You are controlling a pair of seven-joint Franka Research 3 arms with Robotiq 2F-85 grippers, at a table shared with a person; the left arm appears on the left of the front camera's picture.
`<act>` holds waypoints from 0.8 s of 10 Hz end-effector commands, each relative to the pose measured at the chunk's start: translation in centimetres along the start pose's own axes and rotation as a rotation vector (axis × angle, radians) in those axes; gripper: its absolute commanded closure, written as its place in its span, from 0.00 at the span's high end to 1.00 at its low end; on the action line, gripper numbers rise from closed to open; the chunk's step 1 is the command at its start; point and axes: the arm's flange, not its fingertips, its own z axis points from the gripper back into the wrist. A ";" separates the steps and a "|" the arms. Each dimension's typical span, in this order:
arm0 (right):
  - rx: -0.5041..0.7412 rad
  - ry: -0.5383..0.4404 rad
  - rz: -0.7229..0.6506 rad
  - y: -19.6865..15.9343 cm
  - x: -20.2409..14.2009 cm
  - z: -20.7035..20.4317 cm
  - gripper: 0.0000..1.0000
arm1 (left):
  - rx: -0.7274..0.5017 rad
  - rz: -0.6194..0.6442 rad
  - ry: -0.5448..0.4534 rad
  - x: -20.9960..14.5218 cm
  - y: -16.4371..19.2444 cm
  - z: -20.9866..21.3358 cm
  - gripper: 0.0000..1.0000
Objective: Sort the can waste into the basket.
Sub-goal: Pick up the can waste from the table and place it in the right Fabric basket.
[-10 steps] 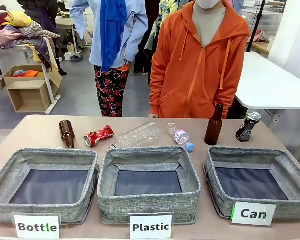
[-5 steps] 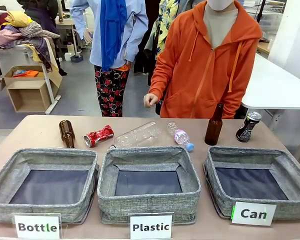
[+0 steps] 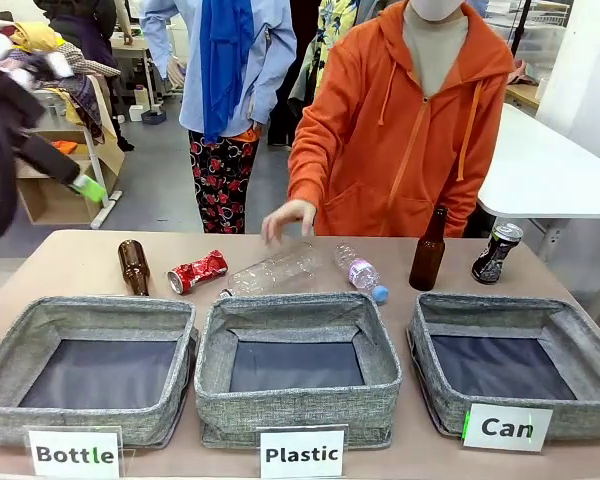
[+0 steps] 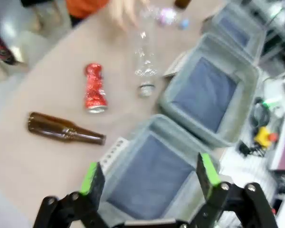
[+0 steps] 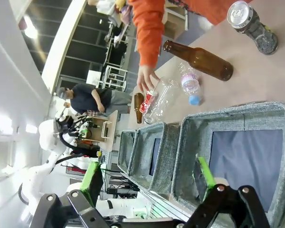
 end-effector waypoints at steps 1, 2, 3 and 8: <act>0.009 -0.001 0.012 0.2 0.2 0.1 1.00 | 0.092 -0.107 0.019 1.3 2.3 -1.9 1.00; 0.009 -0.001 0.012 0.2 0.2 0.1 1.00 | 0.047 0.075 0.020 1.6 2.0 -1.7 1.00; 0.009 -0.001 0.012 0.2 0.2 0.1 1.00 | 0.050 -0.062 0.033 1.4 1.0 -1.9 1.00; 0.009 -0.001 0.012 0.2 0.2 0.1 1.00 | -0.057 -0.163 0.092 4.9 4.4 -8.9 1.00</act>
